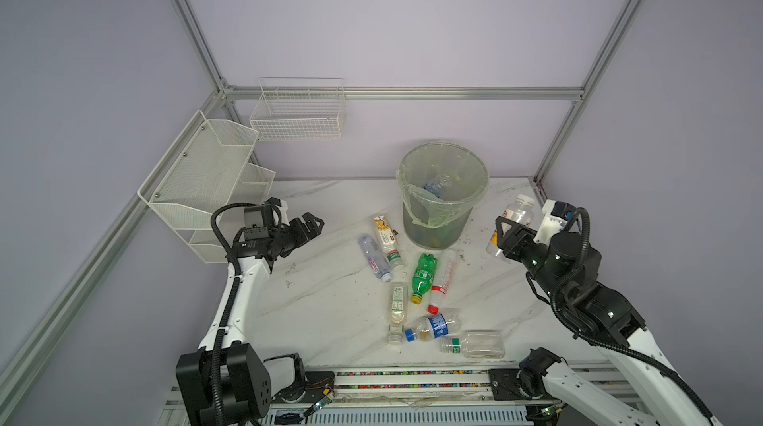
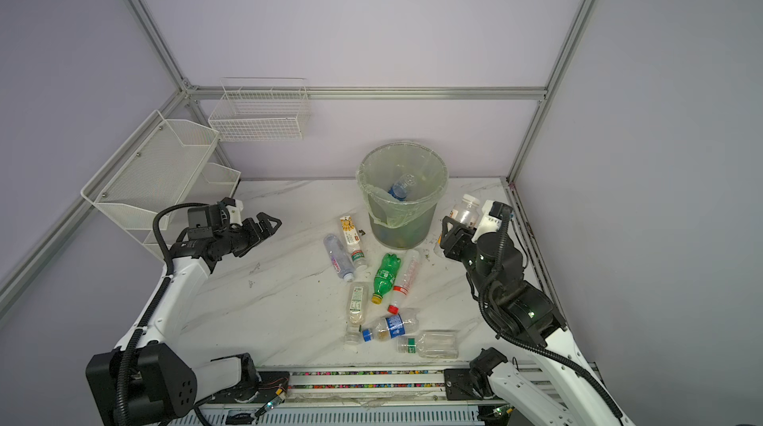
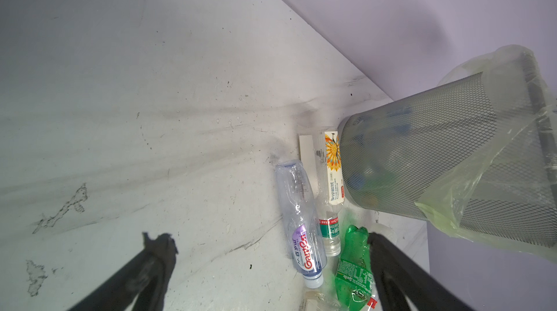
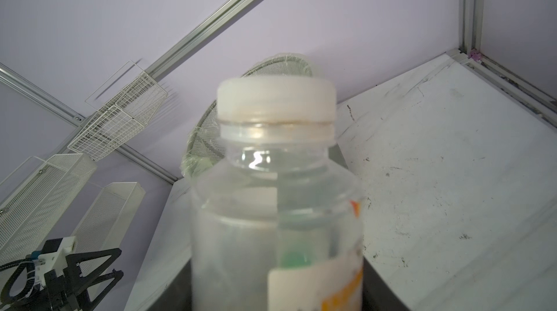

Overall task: Throw the plastic bottles in the bin
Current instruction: Throw the plastic bottle into the trash bin, then pick up the plastic bottle from the center of the table.

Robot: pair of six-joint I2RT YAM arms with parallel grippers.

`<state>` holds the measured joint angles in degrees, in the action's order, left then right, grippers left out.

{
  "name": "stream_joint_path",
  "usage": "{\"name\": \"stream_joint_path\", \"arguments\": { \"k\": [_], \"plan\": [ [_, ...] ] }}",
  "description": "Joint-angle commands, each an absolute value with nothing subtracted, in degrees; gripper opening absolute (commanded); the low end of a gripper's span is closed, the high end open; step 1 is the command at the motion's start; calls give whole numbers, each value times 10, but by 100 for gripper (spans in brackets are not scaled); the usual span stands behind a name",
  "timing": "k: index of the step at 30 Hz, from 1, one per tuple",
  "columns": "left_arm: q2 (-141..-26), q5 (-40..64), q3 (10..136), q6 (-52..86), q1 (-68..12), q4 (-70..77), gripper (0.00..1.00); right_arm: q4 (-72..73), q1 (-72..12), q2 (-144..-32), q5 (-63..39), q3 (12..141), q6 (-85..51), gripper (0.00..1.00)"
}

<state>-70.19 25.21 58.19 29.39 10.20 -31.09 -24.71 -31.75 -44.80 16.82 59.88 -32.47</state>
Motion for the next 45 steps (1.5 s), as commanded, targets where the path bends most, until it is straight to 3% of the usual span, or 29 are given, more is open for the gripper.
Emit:
{"name": "stream_joint_path", "arguments": {
  "k": [1,6,11,13,23,37,45],
  "plan": [
    [-693,266,560,293,107,-298,100,-185,-314,-504,171,652,-307,47],
    [-688,266,560,293,107,-298,100,-174,-314,-697,201,816,-279,59],
    [-681,260,560,289,107,-300,100,-345,-314,-944,234,1125,-287,97],
    [-678,257,559,288,107,-301,100,-390,-314,-970,249,1183,-301,97],
    [-673,260,559,287,107,-302,100,-254,-314,-738,242,927,-291,97],
    [-661,240,554,272,108,-311,100,-352,-314,-493,256,683,-382,97],
    [-664,209,562,259,107,-326,100,-444,-314,-463,242,639,-433,97]
  ]
}}
